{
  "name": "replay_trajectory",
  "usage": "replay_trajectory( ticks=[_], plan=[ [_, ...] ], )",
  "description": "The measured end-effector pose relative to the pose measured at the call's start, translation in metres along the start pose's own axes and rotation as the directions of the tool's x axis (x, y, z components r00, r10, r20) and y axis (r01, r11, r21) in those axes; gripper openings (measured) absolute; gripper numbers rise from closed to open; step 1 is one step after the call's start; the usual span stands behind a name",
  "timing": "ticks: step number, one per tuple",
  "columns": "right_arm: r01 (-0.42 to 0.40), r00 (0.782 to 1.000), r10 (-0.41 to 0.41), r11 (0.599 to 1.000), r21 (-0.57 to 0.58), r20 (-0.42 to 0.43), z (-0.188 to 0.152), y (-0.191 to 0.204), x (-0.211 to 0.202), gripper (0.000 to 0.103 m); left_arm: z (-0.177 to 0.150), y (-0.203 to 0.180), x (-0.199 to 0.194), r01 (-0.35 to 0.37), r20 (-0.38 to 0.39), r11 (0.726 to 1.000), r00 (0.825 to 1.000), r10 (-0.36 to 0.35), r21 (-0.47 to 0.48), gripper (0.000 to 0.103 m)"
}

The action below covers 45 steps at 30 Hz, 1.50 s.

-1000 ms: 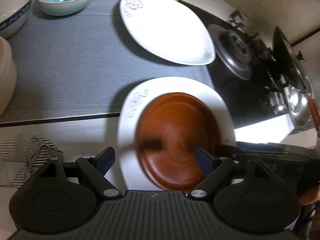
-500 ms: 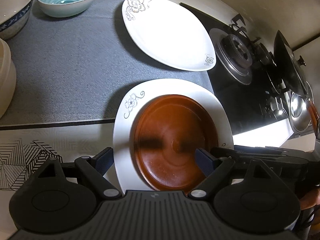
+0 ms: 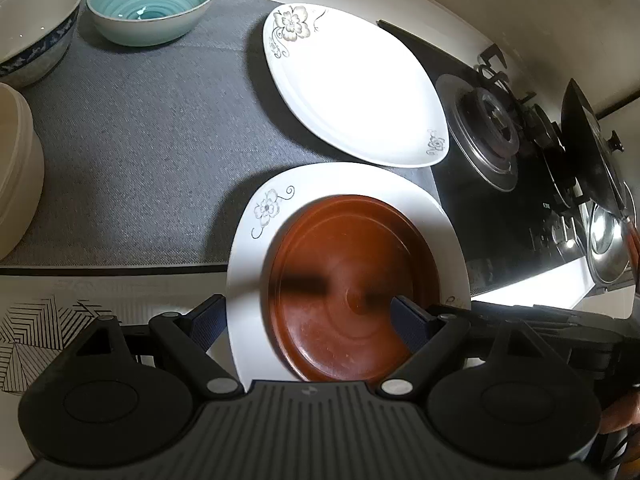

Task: Organize plates and bowls
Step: 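Move both grippers toward the rim of the white square floral plate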

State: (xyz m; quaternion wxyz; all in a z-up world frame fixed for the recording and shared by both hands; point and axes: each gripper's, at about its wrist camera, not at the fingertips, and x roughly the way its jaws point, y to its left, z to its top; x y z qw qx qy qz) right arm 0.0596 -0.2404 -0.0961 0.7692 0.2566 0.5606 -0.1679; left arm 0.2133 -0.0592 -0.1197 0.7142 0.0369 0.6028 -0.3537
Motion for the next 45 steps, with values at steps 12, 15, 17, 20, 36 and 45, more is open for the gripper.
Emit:
replay_trajectory(
  ticks=[12, 15, 17, 20, 36, 45],
  plan=[
    [-0.024, 1.000, 0.024, 0.999, -0.022, 0.003, 0.001, -0.003, -0.005, 0.072, 0.002, -0.011, -0.008, -0.089, 0.014, 0.996, 0.996, 0.088, 0.023, 0.093],
    [-0.016, 1.000, 0.016, 0.999, -0.032, 0.015, 0.002, -0.004, -0.011, 0.075, 0.002, -0.010, -0.015, -0.131, 0.047, 0.991, 0.991, 0.129, 0.031, 0.102],
    [-0.015, 0.999, 0.016, 0.999, -0.036, 0.031, 0.004, -0.004, -0.016, 0.076, 0.004, -0.010, -0.020, -0.157, 0.073, 0.987, 0.985, 0.154, 0.038, 0.103],
    [-0.016, 0.998, 0.018, 0.999, -0.041, 0.057, 0.007, -0.003, -0.020, 0.077, 0.009, -0.009, -0.025, -0.176, 0.094, 0.984, 0.981, 0.172, 0.037, 0.103],
    [-0.049, 0.991, 0.058, 0.996, -0.075, 0.122, 0.024, 0.008, -0.032, 0.081, 0.019, -0.008, -0.034, -0.212, 0.136, 0.977, 0.969, 0.206, 0.034, 0.103],
    [-0.025, 0.953, 0.054, 0.994, -0.102, 0.298, 0.052, -0.003, -0.040, 0.084, 0.050, -0.009, -0.034, -0.259, 0.195, 0.966, 0.947, 0.257, -0.014, 0.103]
  ],
)
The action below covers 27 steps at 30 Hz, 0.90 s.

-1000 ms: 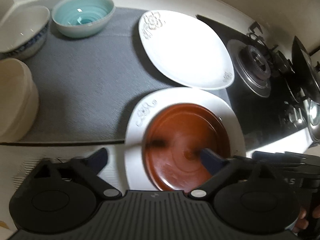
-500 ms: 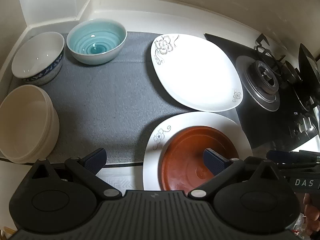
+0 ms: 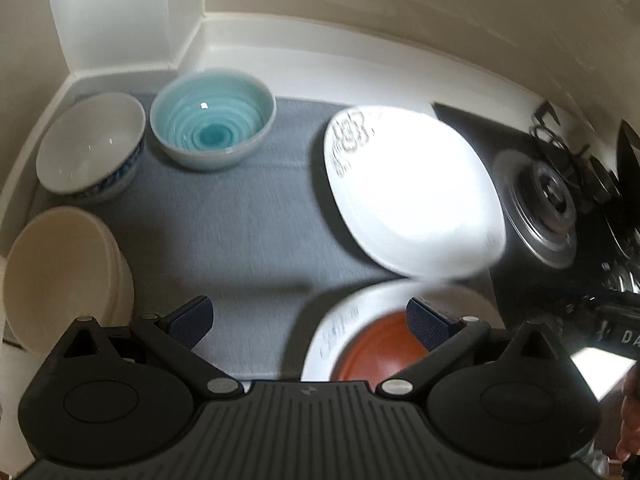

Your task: Organize plates and bowls

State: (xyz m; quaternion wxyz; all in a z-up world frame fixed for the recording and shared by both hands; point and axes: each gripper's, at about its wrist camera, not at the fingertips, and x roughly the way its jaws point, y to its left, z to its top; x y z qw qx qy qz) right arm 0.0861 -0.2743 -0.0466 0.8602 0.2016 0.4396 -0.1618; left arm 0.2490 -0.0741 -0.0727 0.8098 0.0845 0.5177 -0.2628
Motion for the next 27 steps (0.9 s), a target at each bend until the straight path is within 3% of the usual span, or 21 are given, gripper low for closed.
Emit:
replay_trajectory(
  ticks=[9, 13, 27],
  plan=[
    [-0.024, 0.988, 0.022, 1.000, 0.017, 0.153, 0.036, -0.029, 0.032, 0.084, 0.035, -0.006, 0.031, 0.007, 0.036, 0.996, 0.999, -0.004, -0.090, 0.103],
    [-0.032, 0.991, 0.024, 0.998, 0.058, 0.135, 0.050, -0.044, 0.057, 0.084, 0.047, -0.005, 0.053, 0.005, 0.044, 0.993, 0.999, 0.000, -0.120, 0.103],
    [-0.105, 0.993, 0.098, 0.987, 0.124, 0.063, 0.071, -0.064, 0.124, 0.080, 0.063, 0.005, 0.111, 0.076, -0.014, 0.963, 0.997, -0.082, -0.258, 0.103]
  ],
)
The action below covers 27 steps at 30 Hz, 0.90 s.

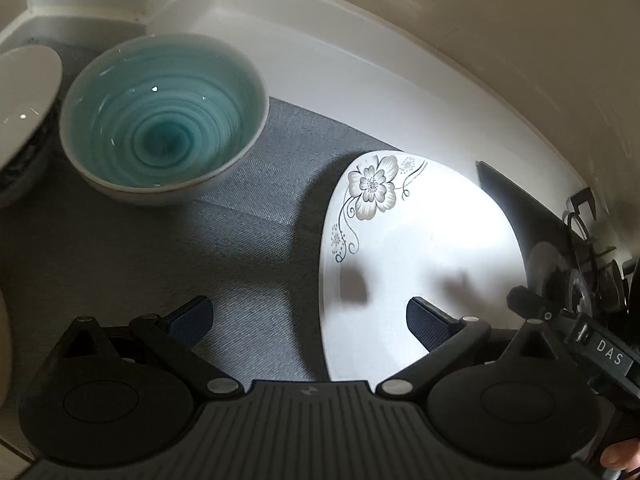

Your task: Organize plates and bowls

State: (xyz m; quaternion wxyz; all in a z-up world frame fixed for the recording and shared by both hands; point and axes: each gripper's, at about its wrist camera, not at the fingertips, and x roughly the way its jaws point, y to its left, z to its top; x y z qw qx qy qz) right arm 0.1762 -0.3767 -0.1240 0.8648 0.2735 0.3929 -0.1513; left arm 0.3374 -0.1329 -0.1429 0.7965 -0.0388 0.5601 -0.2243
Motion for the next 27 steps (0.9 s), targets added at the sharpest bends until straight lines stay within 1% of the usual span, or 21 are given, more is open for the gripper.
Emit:
replay_trajectory(
  ticks=[3, 7, 9, 10, 11, 12, 13, 15, 16, 17, 18, 19, 20, 21, 22, 23, 24, 27],
  plan=[
    [0.005, 1.000, -0.005, 1.000, -0.003, -0.012, 0.001, -0.001, 0.008, 0.080, 0.001, -0.001, 0.002, -0.002, 0.023, 1.000, 1.000, 0.002, 0.001, 0.103],
    [-0.005, 0.999, 0.005, 1.000, -0.001, -0.033, 0.002, -0.001, 0.015, 0.078, 0.005, -0.003, 0.005, -0.002, 0.026, 1.000, 1.000, 0.002, 0.002, 0.103],
    [-0.008, 1.000, 0.008, 1.000, -0.009, -0.029, 0.002, -0.001, 0.018, 0.077, 0.006, -0.005, 0.005, 0.001, 0.029, 1.000, 1.000, -0.001, 0.002, 0.102],
    [-0.008, 1.000, 0.008, 1.000, -0.013, -0.028, 0.003, 0.000, 0.018, 0.075, 0.007, -0.007, 0.006, 0.005, 0.030, 1.000, 1.000, -0.006, 0.004, 0.102],
    [-0.009, 1.000, 0.009, 1.000, -0.018, -0.025, 0.003, 0.000, 0.019, 0.069, 0.007, -0.008, 0.007, 0.021, 0.030, 1.000, 0.999, -0.022, 0.011, 0.102],
    [-0.014, 1.000, 0.013, 1.000, -0.022, -0.026, 0.004, 0.001, 0.020, 0.064, 0.007, -0.009, 0.007, 0.055, 0.029, 0.998, 0.998, -0.055, 0.023, 0.097],
    [-0.014, 1.000, 0.013, 1.000, -0.028, -0.028, 0.003, 0.001, 0.020, 0.060, 0.006, -0.010, 0.007, 0.088, 0.027, 0.996, 0.996, -0.088, 0.031, 0.081],
    [0.020, 1.000, -0.021, 0.998, -0.056, -0.021, 0.003, 0.004, 0.020, 0.048, 0.008, -0.011, 0.009, 0.137, -0.004, 0.990, 0.991, -0.137, 0.022, 0.064],
    [0.041, 0.999, -0.042, 0.996, -0.076, -0.016, 0.003, 0.004, 0.020, 0.038, 0.008, -0.009, 0.009, 0.132, 0.003, 0.991, 0.991, -0.132, 0.000, 0.059],
    [0.052, 0.998, -0.054, 0.995, -0.088, -0.013, 0.002, 0.003, 0.020, 0.031, 0.008, -0.006, 0.009, 0.131, 0.008, 0.991, 0.991, -0.130, -0.013, 0.056],
    [0.052, 0.998, -0.053, 0.995, -0.086, -0.013, 0.003, 0.000, 0.019, 0.029, 0.008, -0.003, 0.009, 0.132, 0.012, 0.991, 0.991, -0.132, -0.020, 0.049],
    [0.053, 0.998, -0.054, 0.995, -0.079, -0.014, 0.003, -0.003, 0.019, 0.023, 0.009, 0.002, 0.009, 0.138, 0.010, 0.990, 0.990, -0.138, -0.035, 0.043],
    [0.054, 0.998, -0.056, 0.995, -0.079, -0.015, 0.003, -0.005, 0.019, 0.021, 0.011, 0.007, 0.010, 0.153, 0.001, 0.986, 0.988, -0.153, -0.059, 0.041],
    [0.047, 0.999, -0.049, 0.996, -0.080, -0.015, 0.003, -0.006, 0.018, 0.020, 0.012, 0.012, 0.010, 0.172, -0.010, 0.982, 0.985, -0.173, -0.082, 0.038],
    [0.041, 0.999, -0.042, 0.996, -0.076, -0.015, 0.003, -0.008, 0.018, 0.020, 0.013, 0.018, 0.011, 0.186, -0.020, 0.977, 0.982, -0.189, -0.104, 0.033],
    [0.036, 0.999, -0.038, 0.997, -0.070, -0.014, 0.003, -0.009, 0.018, 0.019, 0.014, 0.022, 0.013, 0.198, -0.025, 0.973, 0.979, -0.202, -0.118, 0.032],
    [0.031, 0.999, -0.032, 0.998, -0.061, -0.015, 0.003, -0.011, 0.018, 0.019, 0.014, 0.025, 0.012, 0.207, -0.025, 0.971, 0.977, -0.212, -0.120, 0.028],
    [0.001, 1.000, -0.002, 1.000, -0.015, -0.019, 0.005, -0.018, 0.016, 0.017, 0.010, 0.028, 0.002, 0.221, -0.016, 0.970, 0.975, -0.224, -0.103, 0.027]
  ],
)
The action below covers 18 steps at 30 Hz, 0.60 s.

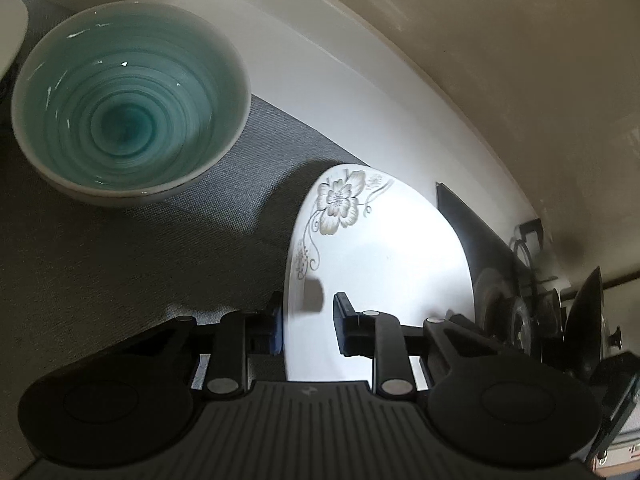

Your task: Organize plates and bowls

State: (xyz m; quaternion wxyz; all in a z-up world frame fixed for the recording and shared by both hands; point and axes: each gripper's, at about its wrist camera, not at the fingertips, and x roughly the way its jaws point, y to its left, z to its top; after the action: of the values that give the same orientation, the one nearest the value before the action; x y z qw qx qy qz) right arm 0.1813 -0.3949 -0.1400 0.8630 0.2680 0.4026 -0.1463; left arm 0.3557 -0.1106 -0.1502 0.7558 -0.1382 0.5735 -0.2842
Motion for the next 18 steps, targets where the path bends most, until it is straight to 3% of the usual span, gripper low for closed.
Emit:
replay_trajectory(
  ticks=[4, 10, 18],
  plan=[
    [-0.062, 0.998, 0.062, 0.996, 0.062, 0.000, 0.004, -0.009, -0.006, 0.016, -0.004, 0.008, -0.015, 0.034, 0.012, 0.999, 0.999, -0.033, -0.020, 0.027],
    [-0.161, 0.987, 0.162, 0.980, 0.119, 0.007, 0.008, -0.007, -0.003, 0.016, -0.004, 0.019, -0.012, 0.003, 0.007, 0.999, 1.000, -0.002, -0.053, 0.027],
    [-0.239, 0.966, 0.257, 0.933, 0.267, -0.032, 0.005, -0.024, 0.021, 0.018, 0.000, 0.022, -0.004, 0.031, 0.003, 0.998, 1.000, -0.031, -0.061, 0.028]
  ],
)
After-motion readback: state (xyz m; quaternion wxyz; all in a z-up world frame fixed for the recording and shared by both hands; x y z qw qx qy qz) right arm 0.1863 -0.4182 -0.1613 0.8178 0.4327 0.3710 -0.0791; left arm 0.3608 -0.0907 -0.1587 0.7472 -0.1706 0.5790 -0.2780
